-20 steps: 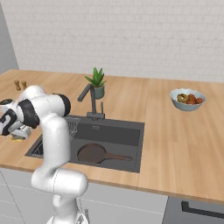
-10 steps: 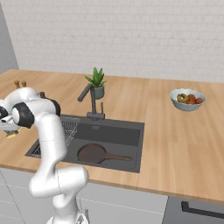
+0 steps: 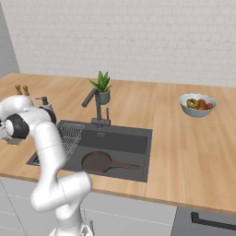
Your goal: Pick the pan and sponge and place them into the sink. Then turn on the water.
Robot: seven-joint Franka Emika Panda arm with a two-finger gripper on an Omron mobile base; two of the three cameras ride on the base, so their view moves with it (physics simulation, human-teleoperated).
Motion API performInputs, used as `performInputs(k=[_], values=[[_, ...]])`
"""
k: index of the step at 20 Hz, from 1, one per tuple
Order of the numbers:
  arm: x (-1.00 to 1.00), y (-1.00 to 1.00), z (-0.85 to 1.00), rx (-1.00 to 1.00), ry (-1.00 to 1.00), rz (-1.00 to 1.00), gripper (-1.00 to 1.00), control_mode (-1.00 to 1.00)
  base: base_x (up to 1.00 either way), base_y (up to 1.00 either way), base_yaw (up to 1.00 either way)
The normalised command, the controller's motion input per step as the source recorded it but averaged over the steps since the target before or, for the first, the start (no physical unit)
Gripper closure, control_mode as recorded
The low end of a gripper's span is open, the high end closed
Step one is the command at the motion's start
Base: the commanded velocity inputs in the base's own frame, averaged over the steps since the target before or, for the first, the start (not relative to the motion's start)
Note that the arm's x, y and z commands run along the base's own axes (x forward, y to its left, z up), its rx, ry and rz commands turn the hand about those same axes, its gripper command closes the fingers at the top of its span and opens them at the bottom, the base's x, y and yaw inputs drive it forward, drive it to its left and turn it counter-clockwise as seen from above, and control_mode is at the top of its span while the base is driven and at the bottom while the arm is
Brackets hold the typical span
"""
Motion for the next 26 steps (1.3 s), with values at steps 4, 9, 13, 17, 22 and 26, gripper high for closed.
performInputs(k=[4,9,13,17,22,26], values=[[-0.08,-0.54,-0.08,-0.07,0.00,0.00,-1.00,-1.00,0.00,0.00,0.00],[-0.03,-0.48,-0.03,-0.02,-0.04,0.00,-1.00,-1.00,0.00,0.00,0.00],[-0.06,-0.31,0.00,0.00,-0.21,0.00,-1.00,-1.00,0.00,0.00,0.00],[-0.13,-0.23,0.00,0.10,-0.34,0.00,-1.00,-1.00,0.00,0.00,0.00],[-0.04,-0.40,0.00,0.37,-0.26,0.00,-1.00,-1.00,0.00,0.00,0.00],[0.00,-0.43,0.01,0.50,-0.02,0.00,-1.00,-1.00,0.00,0.00,0.00]])
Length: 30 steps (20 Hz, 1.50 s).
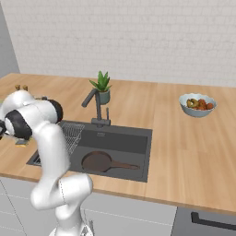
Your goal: Pick the pan and sponge and place them into the sink. Then turn on the water.
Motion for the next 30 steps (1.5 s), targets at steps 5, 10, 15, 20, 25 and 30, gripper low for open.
performInputs(k=[5,10,15,20,25,30], values=[[0.22,-0.26,0.02,0.34,0.13,0.00,-1.00,-1.00,0.00,0.00,0.00],[0.51,0.09,0.00,0.02,0.14,0.11,-1.00,-1.00,0.00,0.00,0.00],[0.54,0.44,0.00,0.00,0.07,0.14,-1.00,-1.00,0.00,0.00,0.00],[0.06,0.52,0.03,0.00,0.00,0.11,-1.00,-1.00,0.00,0.00,0.00],[-0.05,0.34,0.05,0.00,0.00,0.08,-1.00,-1.00,0.00,0.00,0.00],[-0.02,0.02,-0.11,0.00,0.00,0.09,-1.00,-1.00,0.00,0.00,0.00]])
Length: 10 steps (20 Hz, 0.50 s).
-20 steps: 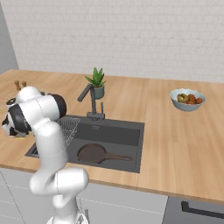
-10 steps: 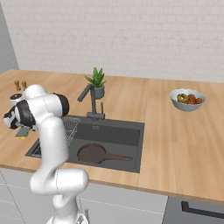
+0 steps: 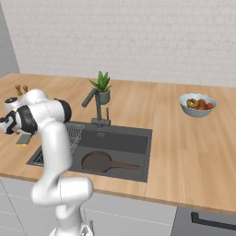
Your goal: Pick the pan and sponge and place them into the sink. Then turn on the water.
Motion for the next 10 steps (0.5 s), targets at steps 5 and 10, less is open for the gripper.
performInputs(k=[5,10], values=[[-0.15,-0.23,-0.30,0.00,0.00,0.13,-1.00,-1.00,0.00,0.00,0.00],[-0.24,-0.38,-0.28,0.00,0.00,0.16,-1.00,-1.00,0.00,0.00,0.00]])
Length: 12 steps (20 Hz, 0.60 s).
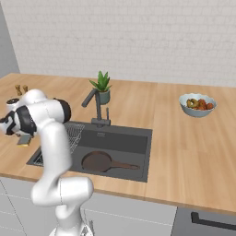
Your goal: Pick the pan and sponge and place them into the sink. Then turn on the water.
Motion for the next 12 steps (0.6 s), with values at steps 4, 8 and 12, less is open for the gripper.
performInputs(k=[4,8,12], values=[[-0.45,-0.41,-0.17,0.00,0.00,0.18,-1.00,-1.00,0.00,0.00,0.00],[-0.35,-0.19,-0.12,0.00,0.00,0.17,-1.00,-1.00,0.00,0.00,0.00],[0.00,0.00,-0.22,0.00,0.00,0.14,-1.00,-1.00,0.00,0.00,0.00]])
